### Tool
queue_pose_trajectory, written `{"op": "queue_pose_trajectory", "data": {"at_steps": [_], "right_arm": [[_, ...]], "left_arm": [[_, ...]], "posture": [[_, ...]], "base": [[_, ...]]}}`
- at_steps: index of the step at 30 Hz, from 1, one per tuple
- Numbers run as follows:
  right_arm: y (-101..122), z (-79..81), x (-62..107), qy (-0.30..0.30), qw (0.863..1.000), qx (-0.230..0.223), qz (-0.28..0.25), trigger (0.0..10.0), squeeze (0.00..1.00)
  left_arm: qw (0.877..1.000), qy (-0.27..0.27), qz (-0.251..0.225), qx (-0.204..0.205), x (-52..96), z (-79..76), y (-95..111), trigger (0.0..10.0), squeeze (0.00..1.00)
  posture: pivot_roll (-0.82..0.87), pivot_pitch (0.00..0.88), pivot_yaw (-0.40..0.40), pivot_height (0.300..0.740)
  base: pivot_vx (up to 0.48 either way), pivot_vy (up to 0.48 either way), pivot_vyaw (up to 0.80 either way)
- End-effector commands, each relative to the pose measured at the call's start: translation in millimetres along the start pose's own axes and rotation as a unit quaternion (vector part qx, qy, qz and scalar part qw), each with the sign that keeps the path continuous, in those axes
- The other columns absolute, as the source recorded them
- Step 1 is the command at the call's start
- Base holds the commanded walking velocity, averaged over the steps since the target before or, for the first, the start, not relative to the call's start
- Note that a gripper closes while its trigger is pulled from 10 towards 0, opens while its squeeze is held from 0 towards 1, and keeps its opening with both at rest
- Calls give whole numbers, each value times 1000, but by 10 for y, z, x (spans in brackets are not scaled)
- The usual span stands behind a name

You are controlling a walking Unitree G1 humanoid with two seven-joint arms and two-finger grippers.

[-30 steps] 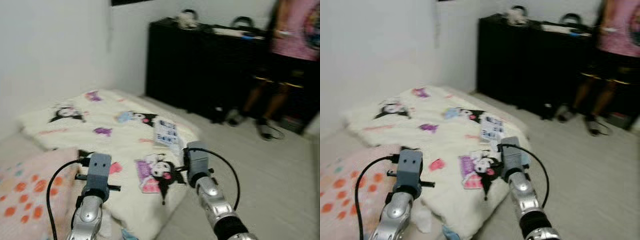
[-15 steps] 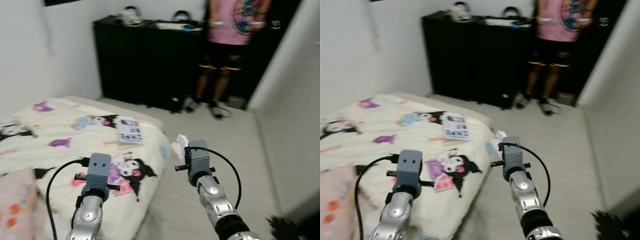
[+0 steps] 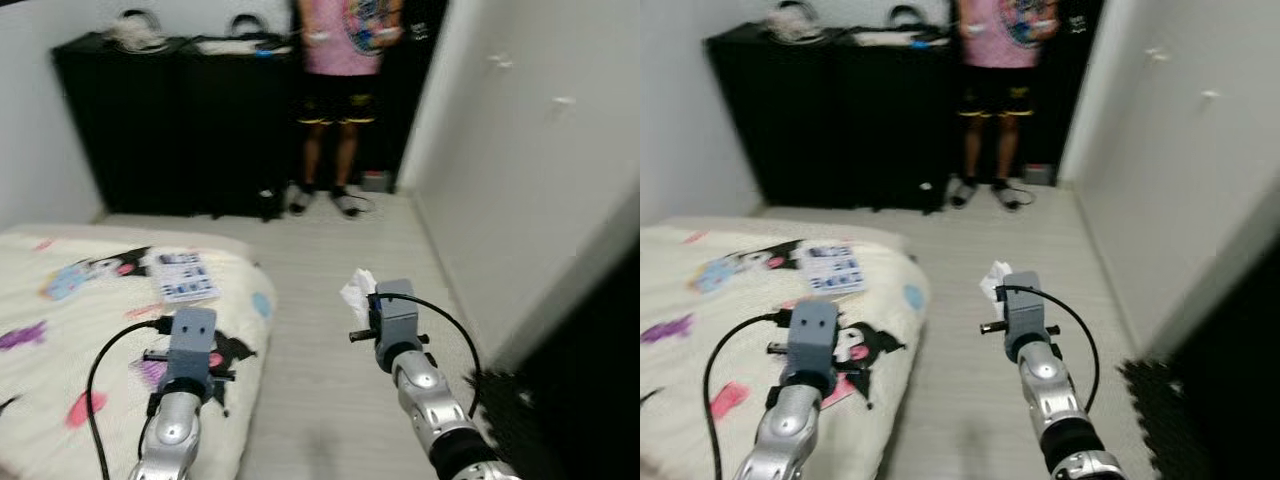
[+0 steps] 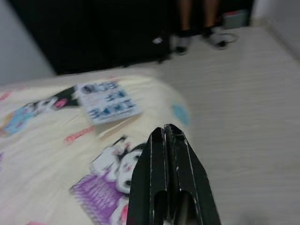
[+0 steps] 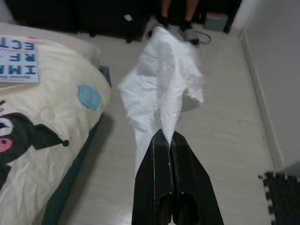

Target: Clean up the room

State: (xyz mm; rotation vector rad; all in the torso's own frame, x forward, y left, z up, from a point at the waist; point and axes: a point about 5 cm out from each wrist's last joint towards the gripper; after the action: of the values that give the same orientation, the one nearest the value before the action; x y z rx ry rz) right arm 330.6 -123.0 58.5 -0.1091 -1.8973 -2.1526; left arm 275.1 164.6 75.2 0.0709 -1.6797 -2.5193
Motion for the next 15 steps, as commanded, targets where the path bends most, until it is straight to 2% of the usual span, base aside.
{"op": "queue_pose_trajectory", "data": {"at_steps": [1,15], "right_arm": [[-44,-33,12,-7,1000,-5,9,10000,0],[-54,-23,5,-4,1000,-7,15,10000,0]], "left_arm": [[1000,-3,2,-4,14,-13,-13,10000,0],[1000,-6,5,-4,18,-16,-28,10000,0]], "posture": [[58,68,-34,740],[64,61,-40,740]], "base": [[0,0,-800],[0,0,-800]]}}
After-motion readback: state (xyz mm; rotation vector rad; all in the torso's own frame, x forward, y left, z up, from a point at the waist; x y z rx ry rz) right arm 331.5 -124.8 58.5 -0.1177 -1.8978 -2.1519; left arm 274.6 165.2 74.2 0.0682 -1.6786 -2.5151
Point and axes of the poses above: a point about 5 cm out from each wrist's last joint towards the gripper, its own x axis pointing back from the gripper into the wrist, its own y axis along the axis of the wrist's last joint, z = x × y, and after that the axes turned 12 degrees about -x, right-handed
